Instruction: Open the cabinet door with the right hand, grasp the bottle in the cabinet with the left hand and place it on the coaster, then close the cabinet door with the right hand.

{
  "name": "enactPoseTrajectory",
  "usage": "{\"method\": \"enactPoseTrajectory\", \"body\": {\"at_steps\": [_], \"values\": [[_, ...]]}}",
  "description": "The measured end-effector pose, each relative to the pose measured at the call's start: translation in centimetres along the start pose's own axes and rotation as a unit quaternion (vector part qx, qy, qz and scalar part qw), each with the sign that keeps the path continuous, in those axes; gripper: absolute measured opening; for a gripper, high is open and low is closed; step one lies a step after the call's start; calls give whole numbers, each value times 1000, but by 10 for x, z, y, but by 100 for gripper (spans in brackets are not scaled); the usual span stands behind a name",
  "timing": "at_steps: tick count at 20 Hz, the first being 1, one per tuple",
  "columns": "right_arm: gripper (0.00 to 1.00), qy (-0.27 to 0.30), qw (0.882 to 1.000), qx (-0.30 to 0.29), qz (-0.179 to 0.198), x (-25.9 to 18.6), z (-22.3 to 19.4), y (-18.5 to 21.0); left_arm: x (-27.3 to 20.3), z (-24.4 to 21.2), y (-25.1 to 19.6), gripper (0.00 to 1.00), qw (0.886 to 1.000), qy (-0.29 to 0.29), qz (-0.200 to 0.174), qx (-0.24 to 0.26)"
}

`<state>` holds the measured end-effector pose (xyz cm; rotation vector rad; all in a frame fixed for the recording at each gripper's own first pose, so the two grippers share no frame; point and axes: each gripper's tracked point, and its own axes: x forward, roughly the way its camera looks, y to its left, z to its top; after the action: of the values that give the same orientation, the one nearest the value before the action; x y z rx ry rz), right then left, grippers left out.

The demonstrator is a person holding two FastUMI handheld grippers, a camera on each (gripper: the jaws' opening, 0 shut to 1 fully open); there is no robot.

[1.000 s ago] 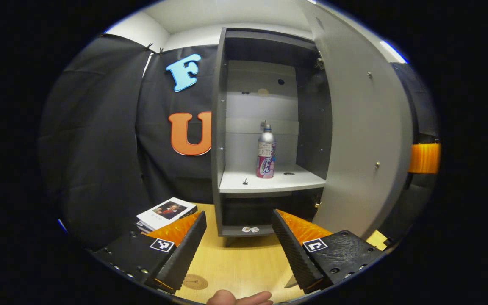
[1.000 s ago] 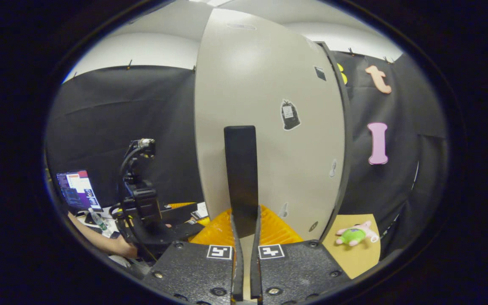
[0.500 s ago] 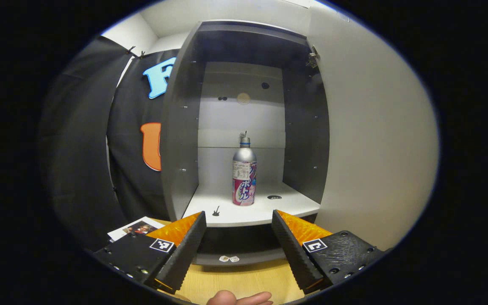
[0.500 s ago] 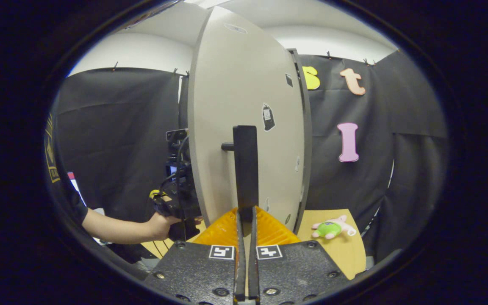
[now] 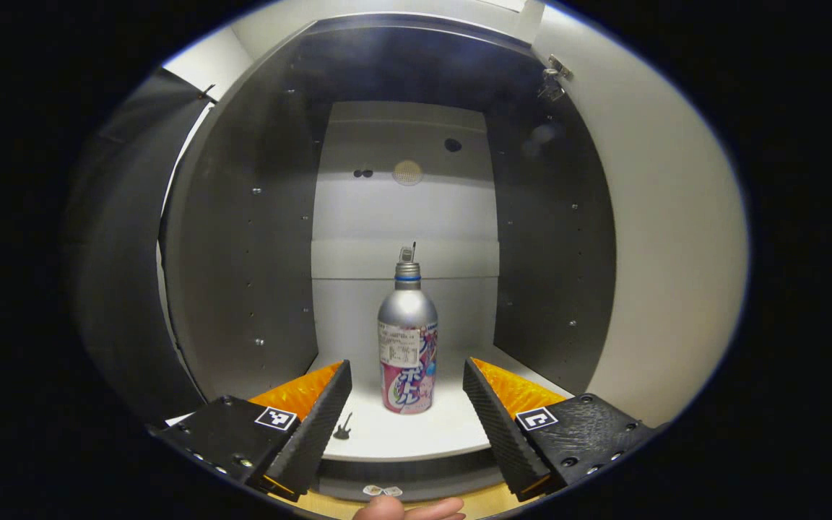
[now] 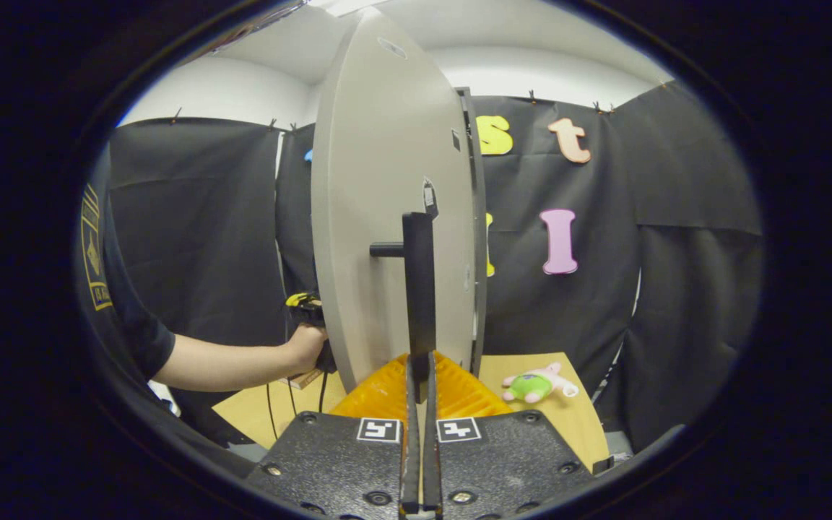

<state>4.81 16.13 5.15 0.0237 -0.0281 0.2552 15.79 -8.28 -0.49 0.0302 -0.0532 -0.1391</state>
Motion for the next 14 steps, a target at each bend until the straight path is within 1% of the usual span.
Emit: {"method": "enactPoseTrajectory", "body": {"at_steps": [1,2,4,7,8,10,12,13,14], "values": [[5,-1,1000,3,-7,0,1,-2,10,2,-3,94,1000,-3,-1,1],[5,-2,1000,7,-12,0,0,-3,23,4,-6,94,1000,-5,-3,3],[5,-3,1000,9,-23,0,1,-7,42,5,-3,95,1000,-4,7,8],[5,-2,999,7,-50,-3,1,-19,69,3,-5,96,1000,8,7,-12],[5,-2,998,9,-59,-3,1,-22,77,3,-3,96,1000,8,10,-10],[5,-3,997,11,-79,-4,1,-29,88,6,0,96,1000,1,18,0],[5,-4,995,13,-96,-5,3,-36,95,6,-1,97,1000,1,17,-2],[5,-4,995,16,-95,-5,2,-35,97,5,0,96,1000,0,19,-3],[5,-4,996,17,-92,-4,2,-32,99,4,2,100,1000,-1,22,-2]]}}
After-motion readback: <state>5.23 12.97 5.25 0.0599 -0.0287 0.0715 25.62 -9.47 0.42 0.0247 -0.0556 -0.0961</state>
